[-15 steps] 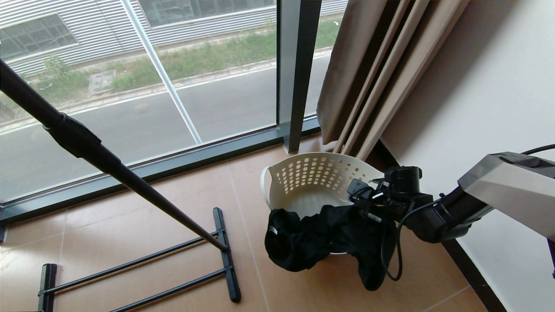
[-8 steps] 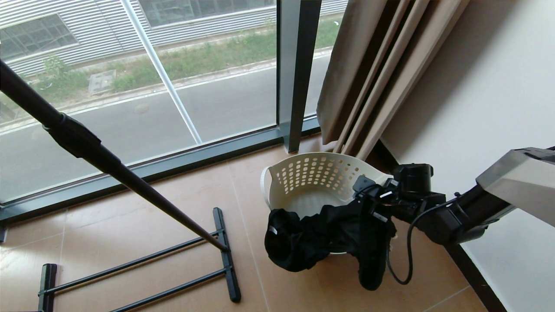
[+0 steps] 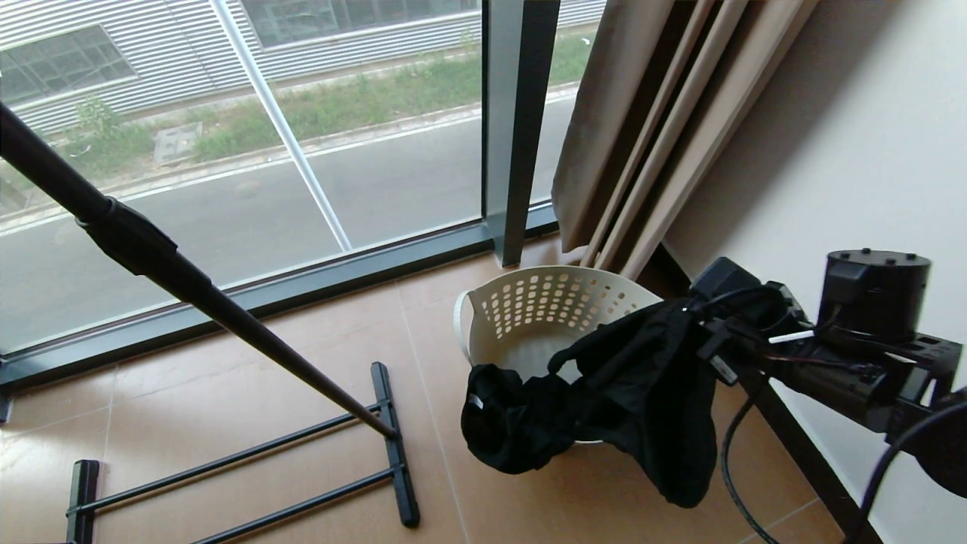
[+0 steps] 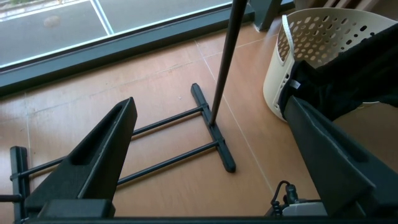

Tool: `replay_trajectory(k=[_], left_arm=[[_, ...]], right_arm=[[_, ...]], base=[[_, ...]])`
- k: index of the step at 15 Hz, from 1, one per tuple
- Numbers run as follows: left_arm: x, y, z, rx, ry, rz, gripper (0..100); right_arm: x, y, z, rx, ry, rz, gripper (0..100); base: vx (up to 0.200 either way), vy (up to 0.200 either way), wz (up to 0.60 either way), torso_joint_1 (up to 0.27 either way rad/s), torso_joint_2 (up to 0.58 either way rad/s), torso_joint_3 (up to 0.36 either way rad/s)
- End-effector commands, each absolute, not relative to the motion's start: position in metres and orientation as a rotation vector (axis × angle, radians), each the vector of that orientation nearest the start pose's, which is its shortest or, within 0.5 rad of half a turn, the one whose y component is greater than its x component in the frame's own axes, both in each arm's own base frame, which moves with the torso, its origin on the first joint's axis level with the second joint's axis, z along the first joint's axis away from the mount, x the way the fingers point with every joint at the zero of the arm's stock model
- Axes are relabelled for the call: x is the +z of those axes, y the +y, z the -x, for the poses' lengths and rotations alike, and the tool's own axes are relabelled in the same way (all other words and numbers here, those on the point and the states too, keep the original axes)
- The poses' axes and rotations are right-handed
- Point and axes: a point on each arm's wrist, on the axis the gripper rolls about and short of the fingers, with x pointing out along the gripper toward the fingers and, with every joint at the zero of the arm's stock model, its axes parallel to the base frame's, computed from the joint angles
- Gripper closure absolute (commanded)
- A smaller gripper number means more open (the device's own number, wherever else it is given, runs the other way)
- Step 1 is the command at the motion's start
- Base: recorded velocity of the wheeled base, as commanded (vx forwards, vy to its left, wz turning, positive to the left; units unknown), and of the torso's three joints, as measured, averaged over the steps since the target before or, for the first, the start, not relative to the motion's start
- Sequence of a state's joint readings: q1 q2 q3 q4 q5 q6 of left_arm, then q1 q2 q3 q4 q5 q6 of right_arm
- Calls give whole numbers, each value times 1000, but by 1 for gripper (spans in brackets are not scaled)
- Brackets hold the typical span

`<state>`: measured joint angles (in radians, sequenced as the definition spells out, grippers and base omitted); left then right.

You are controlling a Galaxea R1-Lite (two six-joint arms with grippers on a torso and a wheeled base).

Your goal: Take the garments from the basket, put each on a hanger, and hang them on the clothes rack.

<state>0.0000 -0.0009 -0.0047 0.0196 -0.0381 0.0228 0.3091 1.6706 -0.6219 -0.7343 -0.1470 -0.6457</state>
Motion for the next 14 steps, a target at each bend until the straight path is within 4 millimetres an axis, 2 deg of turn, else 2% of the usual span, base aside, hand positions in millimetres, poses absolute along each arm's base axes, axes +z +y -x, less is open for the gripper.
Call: replay_trajectory(k=[1,3,6,11,14], left_arm=[[75,-1,23,-40,15,-23,0],[75,-1,23,-40,15,-23,0],[75,-1,23,-39,15,-23,0],[75,-1,23,-40,15,-21,0],[75,-1,23,-39,15,-21,0]], right_arm=[[192,71,-209,226,118,662,100],[204,71,-187,254,94,628,100],[209,73,-180,277,84,626,100],[207,76,-189,280,109,576,100],[204,68,-197,281,130,572,100]], base=[[0,0,0,0,0,0],[0,0,0,1,4,47],[0,0,0,1,-1,172],[0,0,0,-1,3,204],[0,0,0,-1,1,199]])
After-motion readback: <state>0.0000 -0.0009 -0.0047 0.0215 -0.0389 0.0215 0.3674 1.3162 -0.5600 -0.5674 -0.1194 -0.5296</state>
